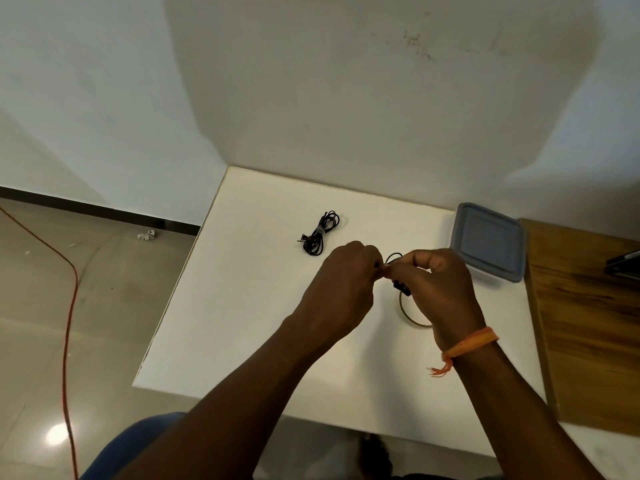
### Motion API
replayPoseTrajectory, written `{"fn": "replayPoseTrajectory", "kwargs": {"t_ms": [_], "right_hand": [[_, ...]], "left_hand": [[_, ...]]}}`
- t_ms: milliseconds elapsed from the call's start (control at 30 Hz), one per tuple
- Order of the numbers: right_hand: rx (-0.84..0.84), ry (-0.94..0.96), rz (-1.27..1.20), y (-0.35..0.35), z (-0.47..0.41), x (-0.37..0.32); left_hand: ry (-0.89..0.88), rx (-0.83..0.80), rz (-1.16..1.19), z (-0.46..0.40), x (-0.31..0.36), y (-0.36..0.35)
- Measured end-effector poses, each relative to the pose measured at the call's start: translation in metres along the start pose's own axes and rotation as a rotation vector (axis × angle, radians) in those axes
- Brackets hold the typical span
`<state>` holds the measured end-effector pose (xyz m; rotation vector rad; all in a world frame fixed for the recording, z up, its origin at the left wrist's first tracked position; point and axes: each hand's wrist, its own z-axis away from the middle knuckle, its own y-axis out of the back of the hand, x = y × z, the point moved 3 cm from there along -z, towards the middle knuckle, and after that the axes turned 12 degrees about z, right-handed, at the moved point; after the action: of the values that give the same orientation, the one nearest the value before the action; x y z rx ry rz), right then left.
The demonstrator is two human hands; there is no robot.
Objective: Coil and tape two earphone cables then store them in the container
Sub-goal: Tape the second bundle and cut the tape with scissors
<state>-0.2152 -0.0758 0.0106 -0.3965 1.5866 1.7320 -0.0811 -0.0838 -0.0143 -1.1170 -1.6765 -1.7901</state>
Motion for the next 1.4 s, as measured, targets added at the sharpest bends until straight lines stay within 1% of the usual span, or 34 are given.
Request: {"fn": "replayPoseTrajectory", "kwargs": {"t_ms": [67,100,133,200,267,367,467,600,700,767,933,1033,1133,1233,1333,1400], "right_hand": [[0.044,0.093,0.125,0.004,-0.003,0.002],[0.01,0.108,0.132,0.005,-0.004,0.003],[-0.055,0.078,0.09,0.005,-0.005,0.004],[-0.185,-0.072,-0.097,0.005,-0.006,0.009],[-0.276,-0.237,-0.284,0.002,-0.005,0.016],[-0.364,-0.39,-0.395,-0.003,-0.004,0.023],[-0.403,-0.49,-0.481,-0.005,-0.005,0.026],[-0.44,-0.546,-0.519,-0.006,-0.002,0.027],[-0.461,-0.569,-0.561,-0.005,-0.002,0.026],[-0.472,-0.566,-0.565,-0.003,-0.003,0.026],[-0.506,-0.512,-0.556,-0.003,-0.005,0.026],[-0.535,-0.487,-0.598,0.001,-0.007,0.023],[-0.525,-0.386,-0.621,0.005,-0.01,0.022],[-0.531,-0.315,-0.62,0.004,-0.008,0.018],[-0.566,-0.219,-0.604,0.001,-0.005,0.013],[-0.522,-0.117,-0.564,0.002,-0.006,0.011]], "left_hand": [[-0.016,-0.043,0.002,0.002,0.001,-0.002],[-0.015,-0.075,0.011,0.001,0.001,-0.003],[-0.008,-0.113,0.025,0.001,0.001,-0.004],[0.025,-0.187,0.076,0.001,-0.001,-0.005],[0.05,-0.244,0.118,0.001,-0.002,-0.005],[0.058,-0.298,0.145,0.003,-0.002,-0.003],[0.04,-0.322,0.14,0.005,-0.002,-0.002],[0.034,-0.313,0.131,0.007,-0.004,-0.005],[-0.014,-0.246,0.18,0.009,-0.003,-0.007],[-0.03,-0.194,0.197,0.008,0.001,-0.005],[0.051,-0.102,0.302,0.006,0.0,-0.001],[0.13,-0.086,0.376,0.004,-0.004,0.0],[0.185,-0.092,0.49,0.001,-0.007,0.004],[0.232,-0.055,0.612,0.0,-0.009,0.007],[0.253,-0.017,0.661,0.001,-0.009,0.008],[0.234,-0.007,0.666,0.0,-0.007,0.01]]}}
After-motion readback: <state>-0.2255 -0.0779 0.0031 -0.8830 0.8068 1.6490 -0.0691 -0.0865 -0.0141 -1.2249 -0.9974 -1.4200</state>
